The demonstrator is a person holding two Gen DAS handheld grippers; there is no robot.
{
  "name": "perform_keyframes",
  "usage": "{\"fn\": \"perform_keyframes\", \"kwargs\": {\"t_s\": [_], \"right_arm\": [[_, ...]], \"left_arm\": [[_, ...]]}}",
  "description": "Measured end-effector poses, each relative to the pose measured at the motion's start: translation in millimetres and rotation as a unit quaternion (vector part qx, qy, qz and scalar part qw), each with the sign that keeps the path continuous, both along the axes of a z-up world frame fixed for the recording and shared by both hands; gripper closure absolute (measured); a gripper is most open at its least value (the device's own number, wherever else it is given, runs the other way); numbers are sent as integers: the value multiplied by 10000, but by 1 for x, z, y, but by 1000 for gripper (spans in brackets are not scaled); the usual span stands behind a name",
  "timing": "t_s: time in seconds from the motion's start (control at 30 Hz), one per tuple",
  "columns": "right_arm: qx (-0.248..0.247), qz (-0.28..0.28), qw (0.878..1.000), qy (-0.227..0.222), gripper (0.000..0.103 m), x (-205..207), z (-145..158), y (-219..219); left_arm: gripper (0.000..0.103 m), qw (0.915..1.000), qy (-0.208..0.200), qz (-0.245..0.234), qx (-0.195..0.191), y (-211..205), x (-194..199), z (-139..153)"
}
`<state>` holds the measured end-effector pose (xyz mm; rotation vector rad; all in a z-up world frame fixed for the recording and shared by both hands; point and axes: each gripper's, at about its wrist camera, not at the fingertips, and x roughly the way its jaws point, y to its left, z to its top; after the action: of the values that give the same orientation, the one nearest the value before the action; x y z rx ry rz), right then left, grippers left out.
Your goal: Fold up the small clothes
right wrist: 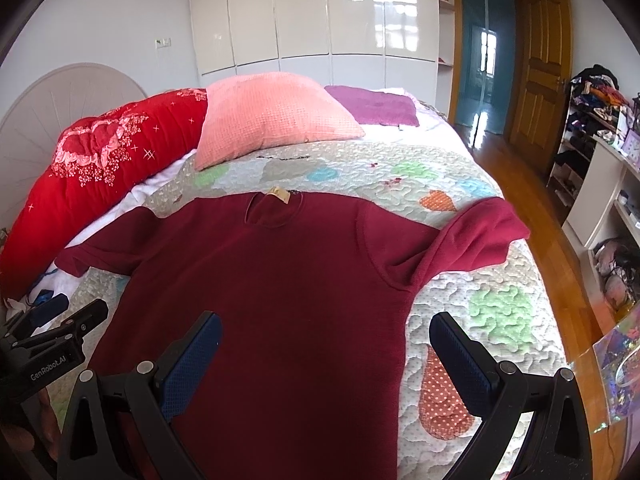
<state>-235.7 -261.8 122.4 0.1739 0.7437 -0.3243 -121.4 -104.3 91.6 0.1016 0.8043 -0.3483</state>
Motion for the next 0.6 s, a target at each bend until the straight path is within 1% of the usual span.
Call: {"fn": "perform_keyframes", "kwargs": {"t_s": [0.6], "right_arm": [[110,231,9993,281,0,47,-32,16]], "left_arm": [[19,9995,220,222,63,10,33,-21]]}}
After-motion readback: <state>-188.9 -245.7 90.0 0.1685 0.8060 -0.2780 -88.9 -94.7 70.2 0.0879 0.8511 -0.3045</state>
